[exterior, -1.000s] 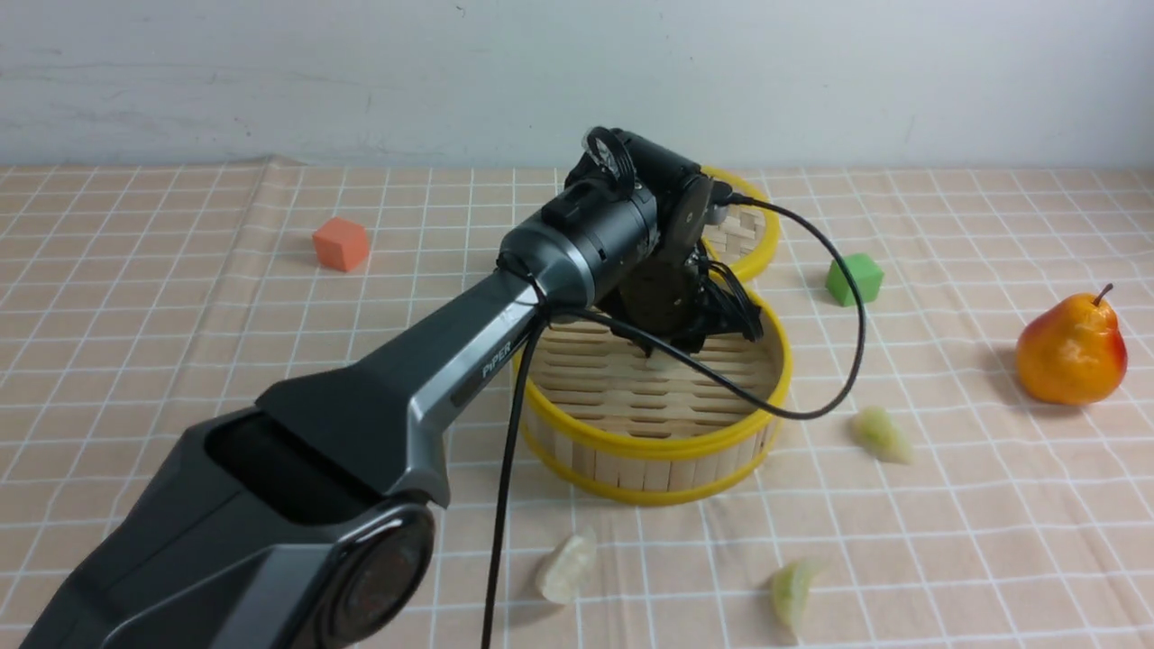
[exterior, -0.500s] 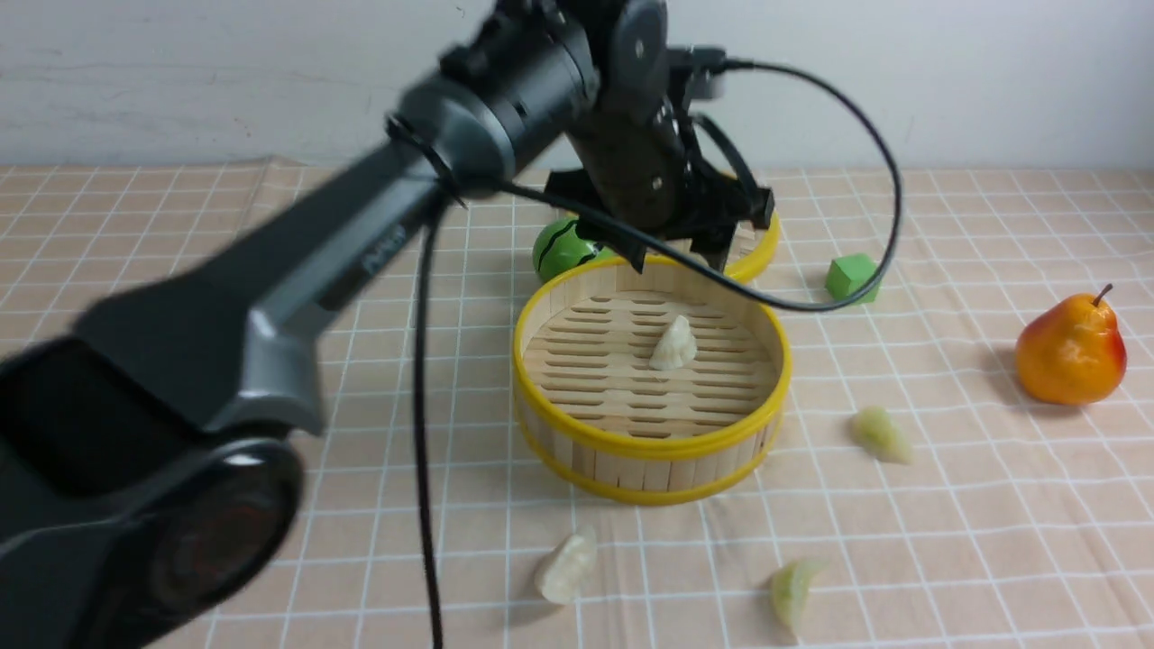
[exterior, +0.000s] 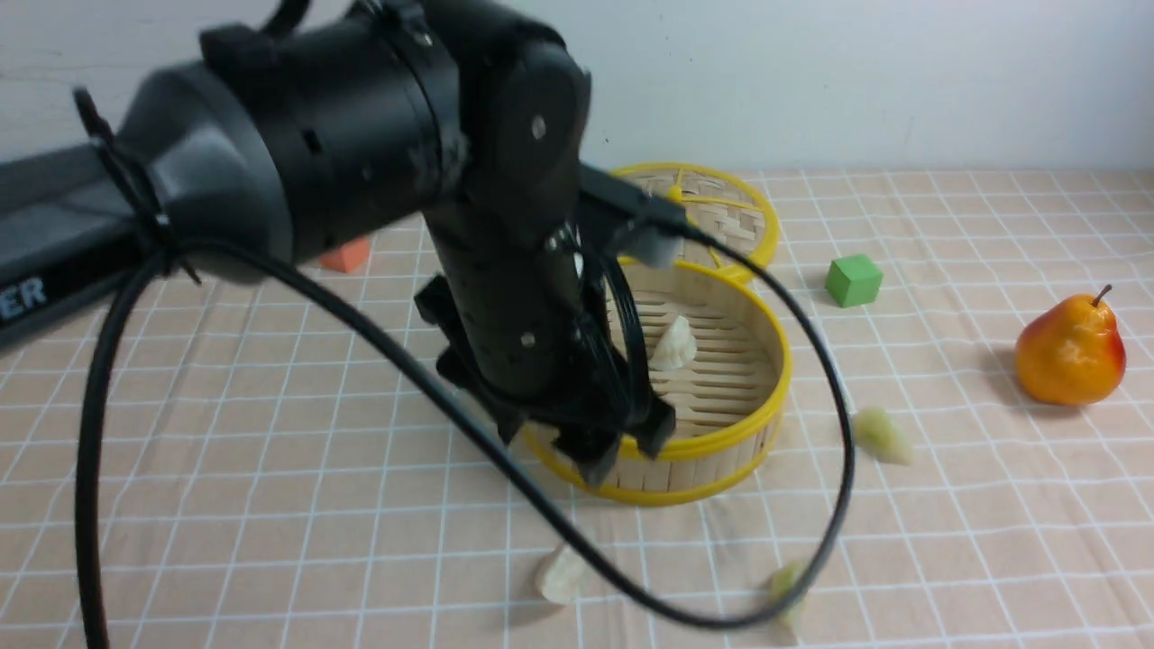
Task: Put the dumplings into the steamer on the table with the brown tablecloth.
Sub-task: 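Reach for and grasp a dumpling on the table with the left gripper, then place the dumpling into the bamboo steamer basket with the left gripper, then reach for and grasp a dumpling lying on the table beside the steamer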
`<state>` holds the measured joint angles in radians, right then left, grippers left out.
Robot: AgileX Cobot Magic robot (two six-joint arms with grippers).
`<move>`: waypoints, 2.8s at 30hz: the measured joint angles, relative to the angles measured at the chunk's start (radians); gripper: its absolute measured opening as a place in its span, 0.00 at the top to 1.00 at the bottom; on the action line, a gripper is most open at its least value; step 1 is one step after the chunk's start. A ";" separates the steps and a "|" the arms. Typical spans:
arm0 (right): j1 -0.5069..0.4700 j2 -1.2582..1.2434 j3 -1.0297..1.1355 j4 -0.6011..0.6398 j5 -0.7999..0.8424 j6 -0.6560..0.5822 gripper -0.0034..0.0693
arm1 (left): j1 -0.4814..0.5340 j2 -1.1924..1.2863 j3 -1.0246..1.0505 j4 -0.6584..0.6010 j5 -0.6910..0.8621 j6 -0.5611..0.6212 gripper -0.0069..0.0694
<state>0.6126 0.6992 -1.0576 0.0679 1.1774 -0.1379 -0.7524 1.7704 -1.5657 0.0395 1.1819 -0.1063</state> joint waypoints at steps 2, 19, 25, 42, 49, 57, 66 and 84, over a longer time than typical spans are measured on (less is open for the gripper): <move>0.000 0.000 0.000 0.000 0.007 0.000 0.88 | -0.020 0.018 0.027 -0.005 -0.007 -0.008 0.24; 0.000 0.000 0.000 0.000 0.067 0.001 0.85 | -0.028 0.308 0.045 0.143 -0.164 -0.093 0.30; 0.000 0.000 0.000 0.001 0.069 0.001 0.84 | -0.028 0.316 0.039 0.137 -0.163 -0.101 0.58; 0.000 0.000 0.000 0.005 0.059 0.001 0.82 | 0.059 0.375 -0.584 0.063 0.045 -0.078 0.60; 0.000 0.000 0.000 0.044 0.087 0.013 0.82 | 0.156 0.591 -0.731 0.053 -0.002 -0.155 0.60; 0.000 0.000 0.000 0.045 0.087 0.053 0.82 | 0.162 0.680 -0.736 0.100 -0.114 -0.229 0.60; 0.000 0.000 0.000 -0.008 0.087 0.125 0.82 | 0.162 0.669 -0.738 0.110 -0.114 -0.236 0.41; 0.000 0.534 0.000 -0.175 -0.064 0.285 0.79 | 0.169 -0.139 -0.534 0.107 0.064 -0.065 0.93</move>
<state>0.6126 1.2336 -1.0576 -0.1069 1.1131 0.1470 -0.5837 1.6319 -2.0998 0.1462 1.2463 -0.1711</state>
